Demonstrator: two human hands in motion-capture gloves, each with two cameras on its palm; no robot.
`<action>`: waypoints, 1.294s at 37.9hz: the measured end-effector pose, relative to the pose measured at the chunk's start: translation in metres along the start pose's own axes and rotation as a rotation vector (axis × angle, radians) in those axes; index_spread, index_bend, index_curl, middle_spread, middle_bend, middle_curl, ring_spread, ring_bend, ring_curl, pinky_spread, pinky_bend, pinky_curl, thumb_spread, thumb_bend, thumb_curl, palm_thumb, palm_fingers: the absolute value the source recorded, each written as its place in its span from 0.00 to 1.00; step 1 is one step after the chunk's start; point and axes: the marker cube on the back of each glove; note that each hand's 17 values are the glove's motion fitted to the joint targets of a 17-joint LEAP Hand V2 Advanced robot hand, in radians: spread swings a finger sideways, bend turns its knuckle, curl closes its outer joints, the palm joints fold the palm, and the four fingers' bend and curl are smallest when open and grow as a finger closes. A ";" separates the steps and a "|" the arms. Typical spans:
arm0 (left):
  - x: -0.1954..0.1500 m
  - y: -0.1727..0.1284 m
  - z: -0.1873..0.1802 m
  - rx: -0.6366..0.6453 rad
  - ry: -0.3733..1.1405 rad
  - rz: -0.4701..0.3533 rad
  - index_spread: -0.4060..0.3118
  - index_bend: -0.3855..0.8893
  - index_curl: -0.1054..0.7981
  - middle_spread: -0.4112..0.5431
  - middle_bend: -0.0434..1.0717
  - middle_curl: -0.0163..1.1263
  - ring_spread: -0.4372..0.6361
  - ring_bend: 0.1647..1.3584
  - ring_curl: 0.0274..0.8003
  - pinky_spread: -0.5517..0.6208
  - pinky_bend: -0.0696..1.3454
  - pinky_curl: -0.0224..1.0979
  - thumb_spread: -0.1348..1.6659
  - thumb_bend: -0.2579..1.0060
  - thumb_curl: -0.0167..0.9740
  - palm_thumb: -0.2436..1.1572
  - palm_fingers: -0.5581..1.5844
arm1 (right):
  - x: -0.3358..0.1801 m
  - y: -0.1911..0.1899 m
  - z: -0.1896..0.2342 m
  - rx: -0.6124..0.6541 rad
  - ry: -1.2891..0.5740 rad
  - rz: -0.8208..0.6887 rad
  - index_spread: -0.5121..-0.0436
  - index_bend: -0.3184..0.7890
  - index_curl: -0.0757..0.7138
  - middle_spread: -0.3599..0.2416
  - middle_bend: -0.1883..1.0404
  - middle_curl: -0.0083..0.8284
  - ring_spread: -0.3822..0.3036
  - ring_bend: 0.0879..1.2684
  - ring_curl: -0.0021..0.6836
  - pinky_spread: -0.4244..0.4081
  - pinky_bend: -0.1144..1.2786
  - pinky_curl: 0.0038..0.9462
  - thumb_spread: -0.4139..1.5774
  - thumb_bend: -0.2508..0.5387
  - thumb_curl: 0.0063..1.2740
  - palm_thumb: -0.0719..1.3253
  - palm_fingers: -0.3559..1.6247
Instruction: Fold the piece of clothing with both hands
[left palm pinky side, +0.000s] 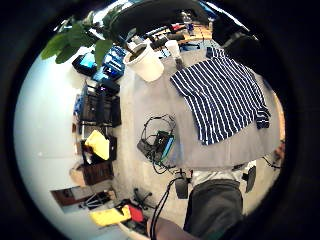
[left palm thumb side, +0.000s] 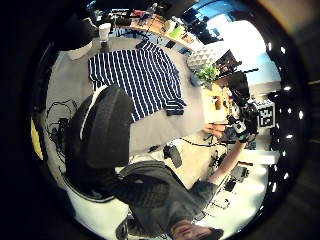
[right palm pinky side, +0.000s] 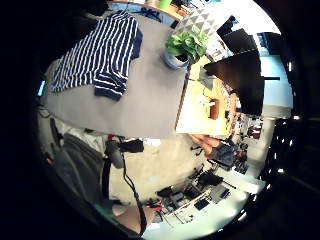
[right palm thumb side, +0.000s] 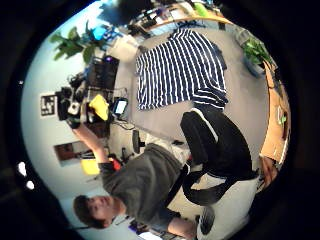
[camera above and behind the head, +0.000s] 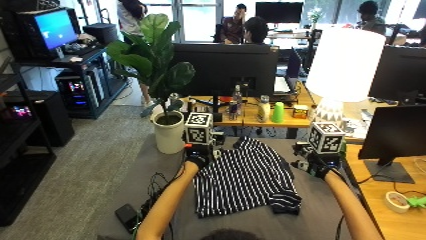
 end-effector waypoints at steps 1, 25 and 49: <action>0.001 -0.001 0.001 -0.002 -0.003 0.000 0.46 0.57 0.22 0.44 0.18 0.05 0.43 0.23 0.08 0.53 0.24 0.08 0.32 0.28 0.04 0.28 0.55 | 0.000 0.000 0.001 -0.004 -0.001 0.002 0.73 0.40 0.14 0.60 0.33 0.07 0.61 0.22 0.09 0.64 0.38 0.09 0.42 0.65 0.05 0.34 0.40; -0.015 0.006 0.064 -0.132 -0.017 0.035 0.37 0.54 0.46 0.45 0.16 0.18 0.44 0.28 0.32 0.59 0.23 0.25 0.73 0.23 0.13 0.28 0.50 | 0.005 -0.015 0.026 -0.080 -0.006 0.022 0.40 0.41 0.33 0.62 0.33 0.30 0.68 0.28 0.34 0.77 0.42 0.28 0.78 0.60 0.12 0.44 0.35; -0.030 0.024 0.291 -0.715 -0.180 0.056 0.44 0.38 0.42 0.53 0.14 0.19 0.49 0.37 0.39 0.60 0.44 0.35 0.60 0.19 0.24 0.25 0.40 | 0.017 -0.049 0.124 -0.247 -0.020 0.031 0.38 0.40 0.37 0.62 0.31 0.39 0.68 0.28 0.42 0.77 0.43 0.34 0.81 0.44 0.16 0.48 0.33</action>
